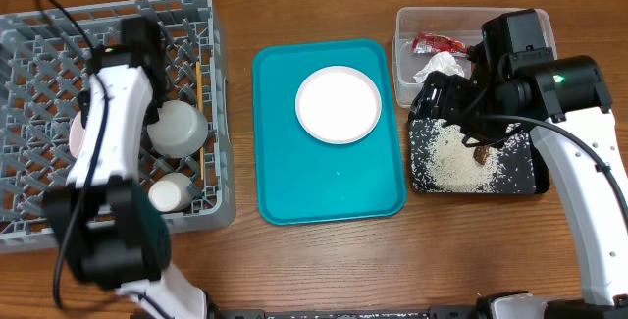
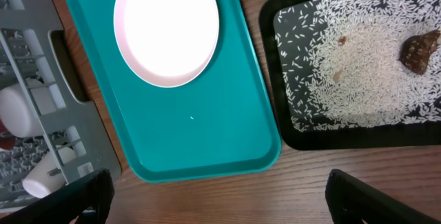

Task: Sort waste into correct bins and load items into the dishwasher
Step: 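Carry the pink bowl to the rack and place it upside down, then release the pink bowl and reach the left gripper to the white plate, then grasp the white plate rim with the left gripper and lift it, then carry the white plate to the rack and stand it upright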

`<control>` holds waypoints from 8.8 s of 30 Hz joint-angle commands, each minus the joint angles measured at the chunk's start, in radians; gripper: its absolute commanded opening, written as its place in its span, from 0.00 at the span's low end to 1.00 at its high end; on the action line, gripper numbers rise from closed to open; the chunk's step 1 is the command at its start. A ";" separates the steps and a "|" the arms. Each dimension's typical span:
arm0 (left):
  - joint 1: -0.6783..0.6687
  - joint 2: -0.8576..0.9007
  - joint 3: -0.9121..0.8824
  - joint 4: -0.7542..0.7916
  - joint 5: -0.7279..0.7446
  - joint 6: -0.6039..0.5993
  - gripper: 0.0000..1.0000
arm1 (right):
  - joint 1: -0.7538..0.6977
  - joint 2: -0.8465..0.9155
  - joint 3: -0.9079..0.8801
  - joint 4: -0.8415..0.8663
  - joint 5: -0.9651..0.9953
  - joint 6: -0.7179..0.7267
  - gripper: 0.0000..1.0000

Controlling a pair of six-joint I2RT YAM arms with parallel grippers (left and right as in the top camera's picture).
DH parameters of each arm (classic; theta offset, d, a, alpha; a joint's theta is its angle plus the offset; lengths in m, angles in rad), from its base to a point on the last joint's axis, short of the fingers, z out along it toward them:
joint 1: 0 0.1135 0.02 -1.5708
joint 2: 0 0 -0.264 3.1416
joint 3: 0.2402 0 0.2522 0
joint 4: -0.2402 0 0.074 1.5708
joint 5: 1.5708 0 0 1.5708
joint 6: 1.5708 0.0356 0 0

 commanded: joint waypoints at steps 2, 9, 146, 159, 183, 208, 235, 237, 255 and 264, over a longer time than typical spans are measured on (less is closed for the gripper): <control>-0.003 -0.193 0.033 0.000 0.215 -0.006 0.71 | 0.000 -0.001 0.016 0.004 -0.009 -0.002 1.00; 0.165 -0.322 0.033 -0.048 0.560 -0.006 0.05 | 0.000 -0.001 0.016 0.004 -0.010 -0.002 1.00; -0.241 -0.114 0.188 -0.026 0.595 -0.027 0.04 | 0.000 -0.001 0.016 0.024 -0.031 -0.002 1.00; -0.103 -0.315 0.188 -0.247 0.147 -0.032 0.04 | 0.000 -0.001 0.016 0.024 -0.031 -0.002 1.00; 0.107 -0.325 0.188 -0.080 -0.122 0.093 0.04 | 0.000 -0.001 0.016 0.019 -0.031 -0.002 1.00; 0.038 -0.261 0.163 0.032 0.019 0.135 0.04 | 0.000 -0.001 0.016 0.009 -0.031 -0.002 1.00; -0.100 -0.052 0.163 0.158 -0.057 0.056 0.04 | 0.000 -0.001 0.016 0.005 -0.031 -0.002 1.00; -0.124 -0.052 0.163 0.154 -0.057 0.048 0.04 | 0.000 -0.001 0.016 0.005 -0.031 -0.002 1.00; -0.190 0.006 0.163 0.078 -0.079 -0.111 0.04 | 0.000 -0.001 0.016 0.005 -0.031 -0.002 1.00; -0.190 0.035 0.163 0.068 -0.071 -0.163 0.04 | 0.000 -0.001 0.016 0.005 -0.031 -0.002 1.00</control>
